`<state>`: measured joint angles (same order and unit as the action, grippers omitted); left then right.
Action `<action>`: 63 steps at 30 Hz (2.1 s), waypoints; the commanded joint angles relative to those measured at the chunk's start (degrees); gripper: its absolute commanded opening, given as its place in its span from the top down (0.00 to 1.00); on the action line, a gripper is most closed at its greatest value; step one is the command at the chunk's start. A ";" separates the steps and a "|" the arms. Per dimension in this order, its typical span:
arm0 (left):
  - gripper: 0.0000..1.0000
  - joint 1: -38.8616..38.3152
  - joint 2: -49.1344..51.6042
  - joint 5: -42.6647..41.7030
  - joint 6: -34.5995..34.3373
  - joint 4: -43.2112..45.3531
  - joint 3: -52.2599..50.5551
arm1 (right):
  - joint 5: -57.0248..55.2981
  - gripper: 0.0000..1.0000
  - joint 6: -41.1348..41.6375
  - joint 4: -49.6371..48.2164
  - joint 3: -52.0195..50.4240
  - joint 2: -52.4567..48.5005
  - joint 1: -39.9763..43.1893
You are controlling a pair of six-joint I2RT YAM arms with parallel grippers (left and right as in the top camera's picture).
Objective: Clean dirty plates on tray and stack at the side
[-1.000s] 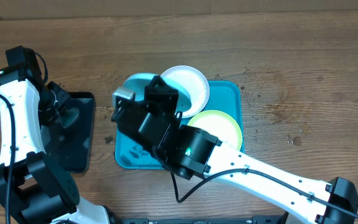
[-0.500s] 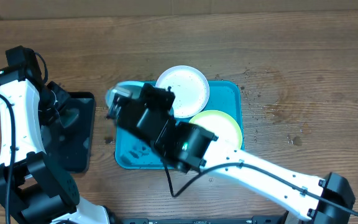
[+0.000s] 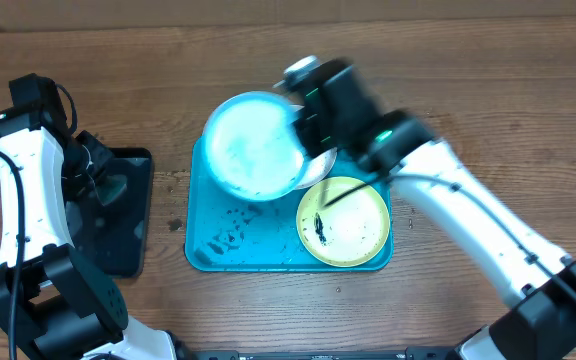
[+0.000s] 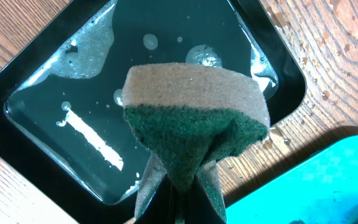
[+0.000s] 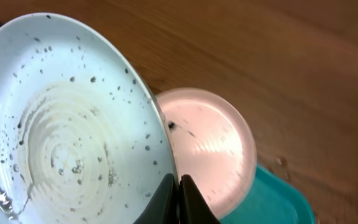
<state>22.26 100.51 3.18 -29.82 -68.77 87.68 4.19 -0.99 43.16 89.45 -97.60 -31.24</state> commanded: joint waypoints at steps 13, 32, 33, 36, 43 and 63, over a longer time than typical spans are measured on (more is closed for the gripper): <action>0.96 0.22 -0.87 -0.28 0.44 0.33 0.55 | 14.08 0.96 6.38 18.38 -1.33 2.89 42.64; 0.96 0.22 -0.87 -0.24 0.50 0.63 0.55 | 2.36 0.91 21.88 -6.12 -25.18 -2.25 51.23; 0.96 0.22 -0.87 -0.24 0.50 0.68 0.55 | 2.78 0.84 21.86 -5.90 -25.18 -2.43 51.23; 0.96 0.22 -0.87 -0.26 0.48 0.87 0.55 | 5.40 0.69 21.77 -5.31 -24.96 -2.27 51.23; 0.96 0.22 -0.87 -0.28 0.48 0.98 0.55 | 25.86 0.67 16.96 -3.08 -20.94 0.57 50.27; 0.96 -0.20 -0.85 -3.21 2.23 3.34 -0.55 | 0.33 0.36 26.91 -29.18 -20.48 -11.32 10.29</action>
<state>22.22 100.51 0.60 -29.34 -65.98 87.68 9.41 24.12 16.49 68.47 -106.19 -18.85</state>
